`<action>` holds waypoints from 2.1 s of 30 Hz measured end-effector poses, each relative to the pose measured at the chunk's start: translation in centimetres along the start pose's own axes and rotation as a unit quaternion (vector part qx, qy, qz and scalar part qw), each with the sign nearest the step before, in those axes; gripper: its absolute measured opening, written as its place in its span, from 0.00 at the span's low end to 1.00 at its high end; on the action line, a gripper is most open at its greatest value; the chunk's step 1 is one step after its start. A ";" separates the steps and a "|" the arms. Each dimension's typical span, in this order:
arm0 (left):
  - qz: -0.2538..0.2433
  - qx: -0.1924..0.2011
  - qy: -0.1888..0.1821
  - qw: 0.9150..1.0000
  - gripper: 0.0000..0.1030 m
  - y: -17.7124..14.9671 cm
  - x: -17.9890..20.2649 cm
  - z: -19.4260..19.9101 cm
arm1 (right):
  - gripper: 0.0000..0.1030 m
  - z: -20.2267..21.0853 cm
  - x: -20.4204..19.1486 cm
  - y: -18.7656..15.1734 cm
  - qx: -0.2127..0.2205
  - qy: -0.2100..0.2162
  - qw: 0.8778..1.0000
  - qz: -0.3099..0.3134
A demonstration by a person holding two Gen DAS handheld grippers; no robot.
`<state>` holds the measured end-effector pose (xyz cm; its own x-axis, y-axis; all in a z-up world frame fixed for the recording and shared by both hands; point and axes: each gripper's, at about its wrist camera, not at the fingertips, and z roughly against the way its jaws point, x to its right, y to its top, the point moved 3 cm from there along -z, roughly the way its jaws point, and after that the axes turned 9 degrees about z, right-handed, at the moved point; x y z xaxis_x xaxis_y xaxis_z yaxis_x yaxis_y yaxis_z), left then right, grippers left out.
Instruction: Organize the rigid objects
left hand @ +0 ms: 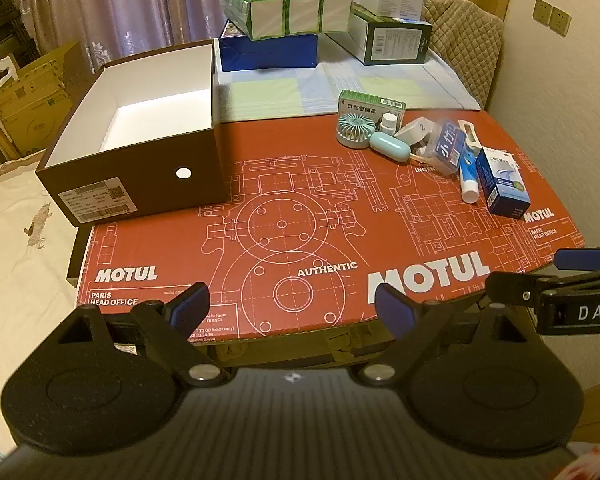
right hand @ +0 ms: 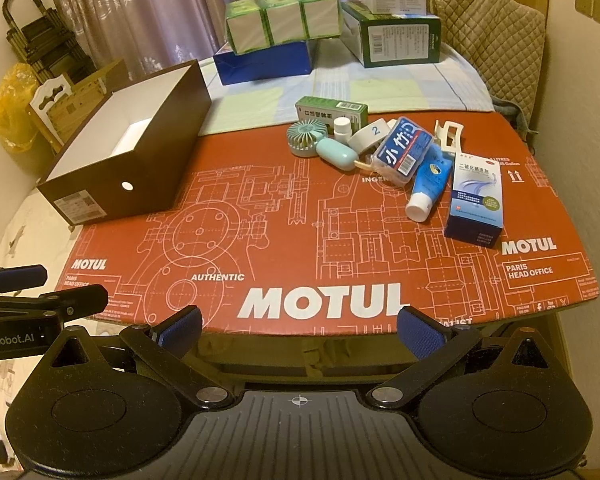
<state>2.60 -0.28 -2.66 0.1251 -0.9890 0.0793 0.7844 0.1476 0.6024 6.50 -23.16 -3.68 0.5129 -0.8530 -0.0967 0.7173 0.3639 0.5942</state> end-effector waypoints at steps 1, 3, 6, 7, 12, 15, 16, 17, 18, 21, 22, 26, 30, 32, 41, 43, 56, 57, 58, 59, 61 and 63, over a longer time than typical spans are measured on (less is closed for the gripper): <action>0.000 0.000 0.000 1.000 0.85 0.0 0.1 0.0 | 0.98 0.0 -0.1 0.0 0.000 0.000 1.000 0.000; 0.000 -0.001 0.000 1.000 0.85 0.4 0.3 0.1 | 0.98 0.0 -0.2 0.0 0.000 0.000 1.000 0.000; -0.002 -0.001 -0.002 1.000 0.85 0.5 0.7 -0.5 | 0.98 -0.3 0.1 0.1 -0.001 0.000 1.000 0.000; -0.002 -0.001 -0.002 1.000 0.85 0.4 0.7 -0.5 | 0.98 -0.3 0.1 0.1 -0.001 0.000 1.000 0.000; -0.001 -0.002 -0.002 1.000 0.85 0.4 0.7 -0.5 | 0.98 -0.4 0.0 0.1 -0.001 0.000 1.000 0.000; -0.001 -0.002 -0.002 1.000 0.85 0.5 0.8 -0.6 | 0.98 -0.4 0.0 0.2 -0.001 0.000 1.000 0.001; -0.001 -0.002 -0.001 1.000 0.85 0.5 0.8 -0.5 | 0.98 -0.5 0.0 0.3 -0.001 0.000 1.000 0.001; -0.001 -0.002 -0.001 1.000 0.85 0.5 0.8 -0.6 | 0.98 -0.5 0.0 0.3 -0.001 0.000 1.000 0.001; -0.001 -0.002 -0.002 1.000 0.85 0.4 0.7 -0.5 | 0.98 -0.5 -0.1 0.3 -0.001 0.000 1.000 0.001; -0.001 -0.001 -0.002 1.000 0.85 0.4 0.6 -0.6 | 0.98 -0.5 -0.2 0.3 -0.001 -0.001 1.000 0.001; -0.001 -0.002 -0.002 1.000 0.85 0.4 0.6 -0.6 | 0.98 -0.5 -0.2 0.3 -0.001 -0.001 1.000 0.001; -0.001 -0.002 -0.002 1.000 0.85 0.4 0.7 -0.6 | 0.98 -0.7 -0.2 0.4 -0.001 -0.001 1.000 0.001; -0.002 -0.002 -0.003 1.000 0.85 0.4 0.6 -0.7 | 0.98 -0.7 0.2 0.8 -0.001 -0.002 1.000 -0.001; -0.003 -0.003 -0.003 1.000 0.85 0.5 0.7 -1.0 | 0.98 -1.7 0.0 0.8 -0.002 -0.004 1.000 -0.002; -0.007 -0.011 -0.011 1.000 0.85 1.0 0.1 -1.7 | 0.98 -1.5 -0.2 0.7 -0.003 -0.008 1.000 -0.007; -0.008 -0.014 -0.014 1.000 0.85 1.0 0.0 -1.8 | 0.98 -1.6 -0.3 0.8 -0.004 -0.008 1.000 -0.009; -0.043 -0.017 -0.037 0.998 0.85 2.0 -0.2 -3.0 | 0.98 -1.4 0.1 0.6 0.003 -0.027 0.998 -0.057; -0.045 -0.018 -0.039 0.998 0.85 2.0 -0.3 -3.1 | 0.98 -1.4 0.1 0.6 0.005 -0.029 0.998 -0.060; -0.047 -0.019 -0.042 0.998 0.85 2.2 -0.3 -3.3 | 0.98 -1.3 0.2 0.6 0.008 -0.032 0.997 -0.063; -0.050 -0.021 -0.046 0.998 0.85 2.3 -0.2 -3.4 | 0.98 -1.1 0.2 0.5 0.011 -0.035 0.997 -0.067; -0.054 -0.025 -0.053 0.997 0.85 2.5 -0.1 -3.9 | 0.98 -0.9 0.2 0.5 0.017 -0.039 0.997 -0.071; -0.059 -0.029 -0.062 0.996 0.85 2.7 0.2 -4.4 | 0.98 -0.7 0.3 0.4 0.021 -0.042 0.996 -0.075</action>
<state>7.38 0.00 -4.52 -0.0435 -0.9930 0.1094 0.8240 0.0262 0.5660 7.29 -23.03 -4.07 0.3577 -0.9260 -0.1208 0.7616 0.2145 0.6115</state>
